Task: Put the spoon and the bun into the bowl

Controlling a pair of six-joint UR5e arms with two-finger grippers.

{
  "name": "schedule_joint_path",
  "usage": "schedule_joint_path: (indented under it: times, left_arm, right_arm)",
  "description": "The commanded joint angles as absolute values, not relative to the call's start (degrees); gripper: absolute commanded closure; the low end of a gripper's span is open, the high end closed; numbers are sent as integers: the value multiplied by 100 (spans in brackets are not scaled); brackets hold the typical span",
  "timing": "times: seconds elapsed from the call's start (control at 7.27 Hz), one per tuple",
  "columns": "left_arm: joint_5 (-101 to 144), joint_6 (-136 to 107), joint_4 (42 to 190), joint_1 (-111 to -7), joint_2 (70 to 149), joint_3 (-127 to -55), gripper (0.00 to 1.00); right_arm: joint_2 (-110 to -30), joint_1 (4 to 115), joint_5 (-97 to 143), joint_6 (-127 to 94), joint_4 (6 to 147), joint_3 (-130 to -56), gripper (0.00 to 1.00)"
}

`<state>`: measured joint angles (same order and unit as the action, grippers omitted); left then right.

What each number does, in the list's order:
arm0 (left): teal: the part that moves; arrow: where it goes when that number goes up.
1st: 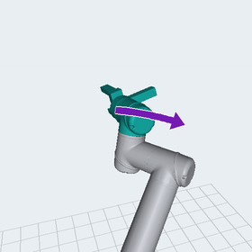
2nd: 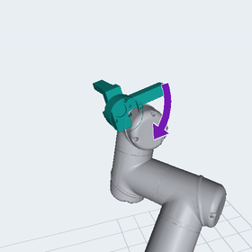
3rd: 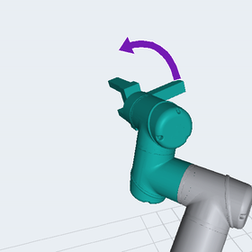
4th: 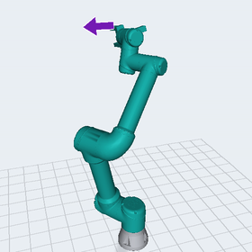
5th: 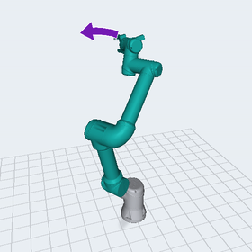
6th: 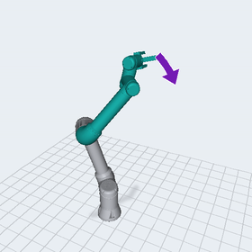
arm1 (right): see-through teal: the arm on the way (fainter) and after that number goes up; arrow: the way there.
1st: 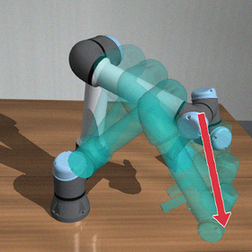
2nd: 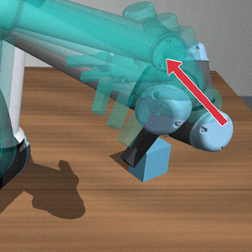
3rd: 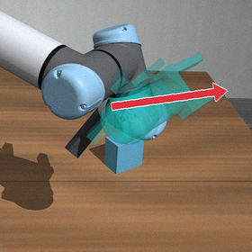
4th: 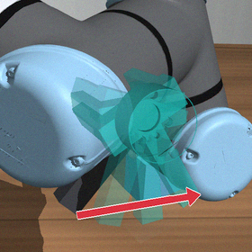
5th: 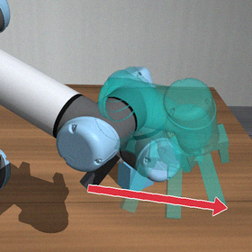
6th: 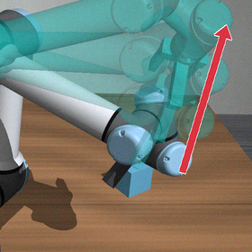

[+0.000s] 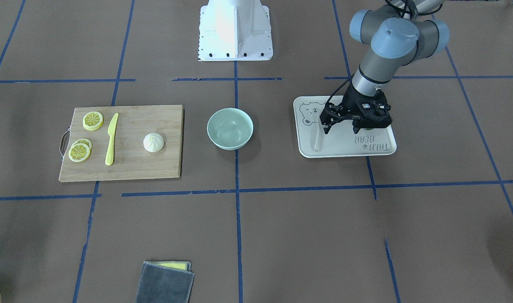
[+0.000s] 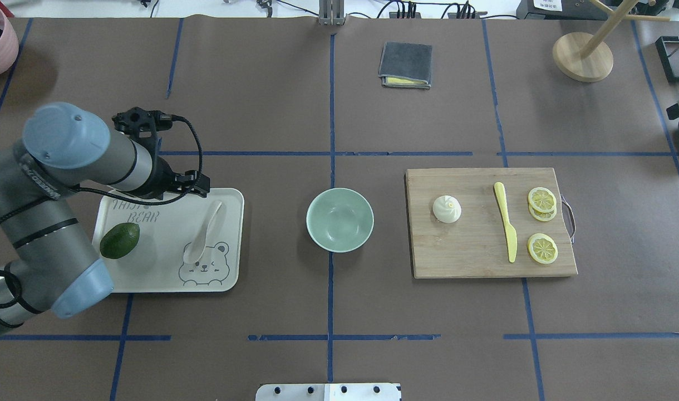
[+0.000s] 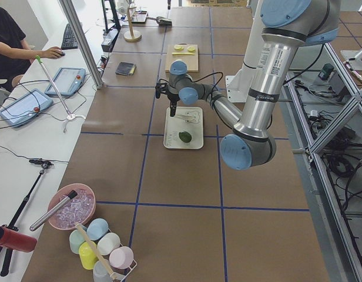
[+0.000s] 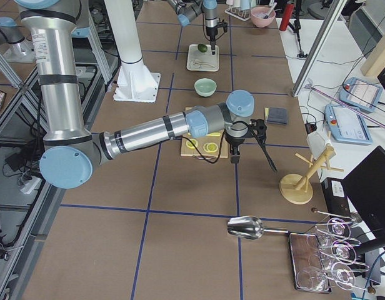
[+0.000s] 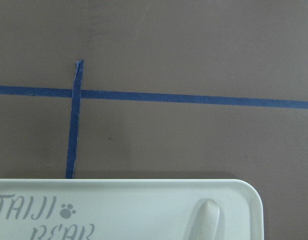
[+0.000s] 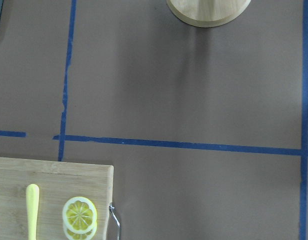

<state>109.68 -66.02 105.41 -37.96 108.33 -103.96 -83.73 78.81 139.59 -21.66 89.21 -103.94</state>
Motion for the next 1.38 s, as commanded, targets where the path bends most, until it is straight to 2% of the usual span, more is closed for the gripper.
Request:
schedule_joint_path:
  times: [0.0, 0.41, 0.83, 0.96, 1.24]
  left_arm:
    - [10723, -6662, 10547, -3385, 10960, -10117, 11]
    - [10652, -6653, 10556, -3235, 10960, -10037, 19]
    - [10652, -6653, 10608, -3182, 10995, -9896, 32]
    - [10652, -6671, 10617, -3182, 11004, -9896, 39]
    - [10652, -6671, 10617, -3182, 11021, -9897, 74]
  right_arm:
    - [-8174, 7473, 13940, -2898, 8921, -10599, 0]
    - [-7911, 7129, 13913, -3435, 8912, -10661, 0]
    - [-7884, 7084, 13913, -3463, 8912, -10670, 0]
    - [-7875, 7084, 13913, -3489, 8912, -10679, 0]
    - [-7875, 7058, 13913, -3533, 8912, -10714, 0]
